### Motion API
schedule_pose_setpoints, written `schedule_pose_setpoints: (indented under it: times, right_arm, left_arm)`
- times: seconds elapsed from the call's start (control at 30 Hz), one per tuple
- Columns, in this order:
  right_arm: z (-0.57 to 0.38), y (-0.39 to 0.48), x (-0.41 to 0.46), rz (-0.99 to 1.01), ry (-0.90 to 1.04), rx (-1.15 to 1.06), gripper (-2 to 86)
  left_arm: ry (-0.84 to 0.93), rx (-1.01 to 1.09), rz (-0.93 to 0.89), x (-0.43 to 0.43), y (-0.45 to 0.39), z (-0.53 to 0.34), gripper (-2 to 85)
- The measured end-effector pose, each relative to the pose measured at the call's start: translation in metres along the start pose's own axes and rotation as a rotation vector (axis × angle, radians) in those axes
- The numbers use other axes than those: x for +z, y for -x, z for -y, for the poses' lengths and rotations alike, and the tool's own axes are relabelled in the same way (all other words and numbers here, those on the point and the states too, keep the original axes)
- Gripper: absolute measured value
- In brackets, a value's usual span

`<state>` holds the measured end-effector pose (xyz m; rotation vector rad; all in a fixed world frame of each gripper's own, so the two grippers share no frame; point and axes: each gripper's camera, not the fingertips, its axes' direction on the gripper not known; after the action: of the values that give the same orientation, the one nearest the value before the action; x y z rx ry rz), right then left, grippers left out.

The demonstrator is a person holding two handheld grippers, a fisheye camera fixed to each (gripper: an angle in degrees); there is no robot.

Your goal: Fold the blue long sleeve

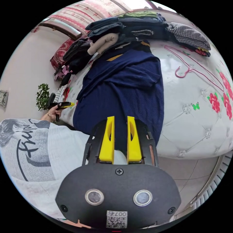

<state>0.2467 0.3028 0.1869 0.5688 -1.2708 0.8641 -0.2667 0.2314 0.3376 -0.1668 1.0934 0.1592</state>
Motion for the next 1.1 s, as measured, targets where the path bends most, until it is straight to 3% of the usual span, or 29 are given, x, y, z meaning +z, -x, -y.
schedule_pose_setpoints:
  times: [0.17, 0.33, 0.47, 0.6, 0.77, 1.1]
  right_arm:
    - [-0.013, -0.028, -0.016, -0.068, 0.022, 0.091, 7.8]
    - [-0.014, -0.04, 0.005, -0.149, 0.183, 0.14, 7.2]
    - [-0.002, -0.028, 0.014, -0.256, 0.253, 0.103, 6.1]
    - [0.016, -0.021, 0.016, -0.288, 0.367, 0.06, 3.8]
    - [0.026, -0.028, 0.013, -0.138, 0.412, 0.046, 0.6]
    - [0.031, -0.064, -0.084, 0.264, 0.076, 0.075, -0.2]
  left_arm:
    - [-0.02, 0.042, -0.002, -0.007, -0.028, -0.05, 8.3]
    - [0.115, 0.093, 0.052, 0.008, -0.056, -0.073, 10.7]
    - [0.33, 0.012, 0.027, 0.048, -0.064, -0.069, 10.0]
    - [0.422, -0.002, 0.123, 0.083, -0.072, -0.064, 3.7]
    - [0.368, 0.06, 0.083, 0.068, -0.07, -0.075, 0.5]
    - [0.214, 0.172, -0.113, 0.0, -0.068, -0.091, -0.5]
